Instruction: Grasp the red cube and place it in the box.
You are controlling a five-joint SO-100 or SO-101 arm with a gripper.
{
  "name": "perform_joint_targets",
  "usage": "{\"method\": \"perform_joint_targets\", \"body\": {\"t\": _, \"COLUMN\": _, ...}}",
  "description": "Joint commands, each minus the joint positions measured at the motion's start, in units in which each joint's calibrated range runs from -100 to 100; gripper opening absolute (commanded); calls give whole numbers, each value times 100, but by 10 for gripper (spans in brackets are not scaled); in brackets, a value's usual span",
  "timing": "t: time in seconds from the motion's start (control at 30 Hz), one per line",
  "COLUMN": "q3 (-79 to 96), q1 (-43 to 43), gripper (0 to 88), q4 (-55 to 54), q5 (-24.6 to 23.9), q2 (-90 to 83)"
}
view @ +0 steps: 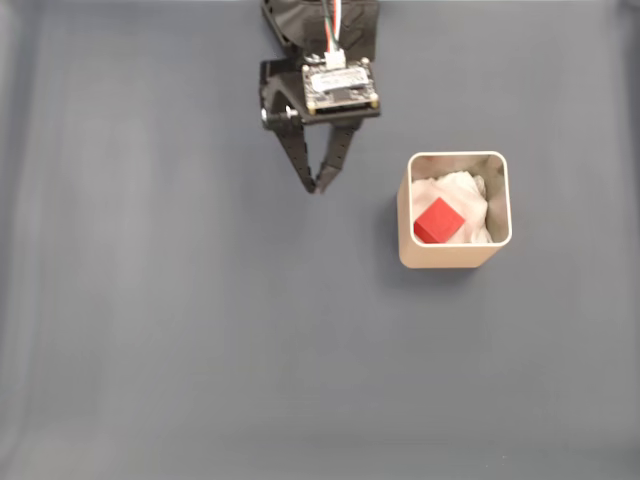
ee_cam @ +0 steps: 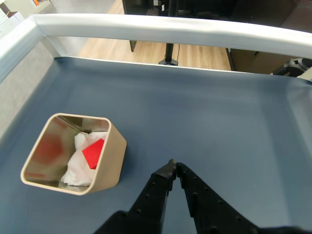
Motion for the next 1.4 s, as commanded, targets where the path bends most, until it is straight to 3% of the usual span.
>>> {"method": "perform_joint_targets", "body": {"t": 0.0, "q3": 288, "q1": 186, "gripper": 2, "q4": -52, "q5": 68, "q2": -500}}
{"method": "perform_joint_targets", "body": {"t": 0.67, "q3": 2604, "q1": 229, "gripper": 2, "q4": 63, "q5": 220, "q2": -2265}}
{"method": "perform_joint_targets", "body": {"t": 1.1, "q3": 3479, "q1": 229, "gripper": 2, "q4": 121, "q5": 230, "q2": -2715}}
{"method": "perform_joint_targets", "body": {"t": 1.37, "q3": 3525, "q1": 108, "gripper": 2, "q4": 720, "q5": 122, "q2": -2863}}
